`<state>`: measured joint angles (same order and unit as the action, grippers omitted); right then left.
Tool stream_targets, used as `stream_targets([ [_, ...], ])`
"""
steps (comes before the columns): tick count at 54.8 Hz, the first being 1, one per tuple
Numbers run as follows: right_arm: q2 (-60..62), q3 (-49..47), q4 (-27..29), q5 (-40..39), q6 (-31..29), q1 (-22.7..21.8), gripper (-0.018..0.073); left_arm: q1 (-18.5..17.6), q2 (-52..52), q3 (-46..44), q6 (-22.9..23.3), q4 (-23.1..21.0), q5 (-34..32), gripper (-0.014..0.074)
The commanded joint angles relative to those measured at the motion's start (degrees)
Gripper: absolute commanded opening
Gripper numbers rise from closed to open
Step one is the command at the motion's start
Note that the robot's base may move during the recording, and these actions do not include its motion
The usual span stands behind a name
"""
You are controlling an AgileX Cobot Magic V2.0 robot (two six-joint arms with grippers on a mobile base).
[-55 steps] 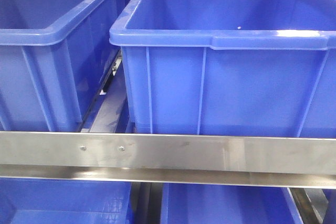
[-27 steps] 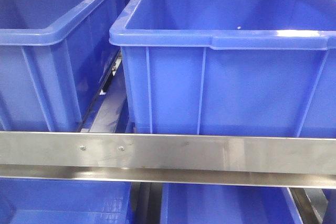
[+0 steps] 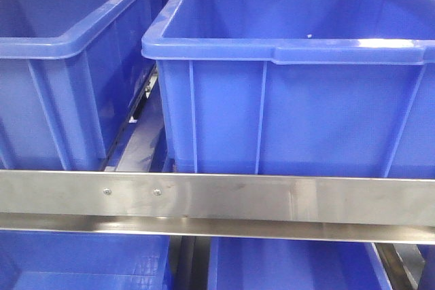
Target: Sort and place red and blue blocks on shelf
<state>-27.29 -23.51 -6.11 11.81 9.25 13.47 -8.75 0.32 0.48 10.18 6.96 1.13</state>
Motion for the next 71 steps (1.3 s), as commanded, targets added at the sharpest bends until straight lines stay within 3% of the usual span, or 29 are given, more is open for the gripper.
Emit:
stream_targets([
  [1, -0.1, -1.7, -0.8, -4.9, -0.1, 0.0, 0.0068, 0.1, 1.2, 1.6, -0.1, -0.6, -5.5, 0.0083],
  [17, 2.3, 0.2, -0.5, -4.7, -0.1, -0.5, 0.0068, 0.1, 1.2, 1.6, -0.1, -0.6, -5.5, 0.0083],
  [35, 16.9, 13.9, 0.7, -7.9, 0.0, -6.6, 0.0068, 0.1, 1.2, 1.6, -0.1, -0.6, -5.5, 0.0083],
  [53, 29.0, 25.4, 0.7, -8.1, 0.0, -7.0, 0.0068, 0.1, 1.2, 1.6, -0.1, -0.6, -5.5, 0.0083],
  [71, 28.9, 25.2, 0.7, -7.1, -0.1, -7.3, 0.0068, 0.1, 1.1, 1.6, -0.1, -0.6, -5.5, 0.0083],
])
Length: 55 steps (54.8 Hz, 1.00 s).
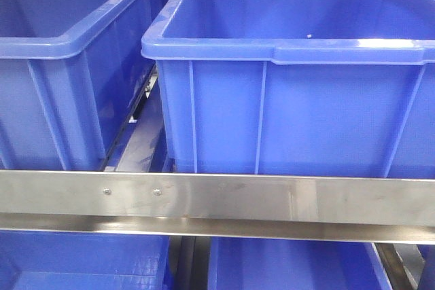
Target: Sort and place red and blue blocks on shelf
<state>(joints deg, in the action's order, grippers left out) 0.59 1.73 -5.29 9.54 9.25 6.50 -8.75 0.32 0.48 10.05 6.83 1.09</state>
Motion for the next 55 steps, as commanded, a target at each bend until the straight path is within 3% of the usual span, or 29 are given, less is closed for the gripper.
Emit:
stream_targets([
  [1, 1.0, 0.0, -0.1, -4.8, -0.1, -0.4, 0.0068, 0.1, 1.1, 1.6, 0.1, -0.4, -5.4, 0.0083],
  [55, 1.0, 0.0, -0.1, -5.4, -1.3, -0.5, 0.0068, 0.1, 1.1, 1.6, 0.1, -0.4, -5.4, 0.0083],
])
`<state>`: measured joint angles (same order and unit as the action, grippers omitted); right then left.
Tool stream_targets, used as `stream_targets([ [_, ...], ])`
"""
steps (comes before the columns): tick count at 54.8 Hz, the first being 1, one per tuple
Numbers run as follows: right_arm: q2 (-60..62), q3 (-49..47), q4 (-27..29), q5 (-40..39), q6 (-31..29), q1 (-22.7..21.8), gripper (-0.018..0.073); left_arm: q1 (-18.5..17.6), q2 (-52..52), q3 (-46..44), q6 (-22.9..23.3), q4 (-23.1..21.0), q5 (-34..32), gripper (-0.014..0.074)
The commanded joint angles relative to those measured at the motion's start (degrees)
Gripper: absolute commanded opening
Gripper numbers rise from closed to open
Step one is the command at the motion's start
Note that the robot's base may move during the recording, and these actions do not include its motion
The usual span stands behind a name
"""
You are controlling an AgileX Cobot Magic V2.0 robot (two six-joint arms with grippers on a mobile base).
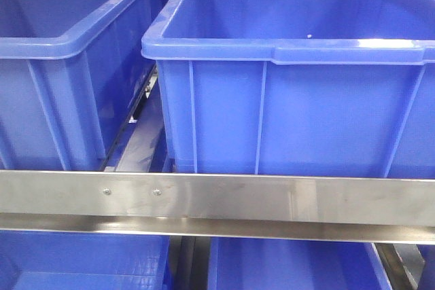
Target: Sort and place red and blue blocks on shelf
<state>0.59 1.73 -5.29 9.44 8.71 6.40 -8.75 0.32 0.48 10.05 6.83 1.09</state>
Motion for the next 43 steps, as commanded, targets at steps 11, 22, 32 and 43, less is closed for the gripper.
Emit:
stream_targets([
  [11, 1.0, 0.0, -0.1, -5.3, -0.8, -0.4, 0.0068, 0.1, 1.1, 1.6, 0.1, -0.4, -5.4, 0.0083],
  [22, 1.0, 0.0, -0.1, -5.3, -0.8, -0.4, 0.0068, 0.1, 1.1, 1.6, 0.1, -0.4, -5.4, 0.0083],
  [32, 1.0, 0.0, -0.1, -5.3, -0.8, -0.4, 0.0068, 0.1, 1.1, 1.6, 0.1, -0.4, -5.4, 0.0083],
  [43, 1.0, 0.0, -0.1, -5.3, -0.8, -0.4, 0.0068, 0.1, 1.1, 1.6, 0.1, -0.4, -5.4, 0.0083],
])
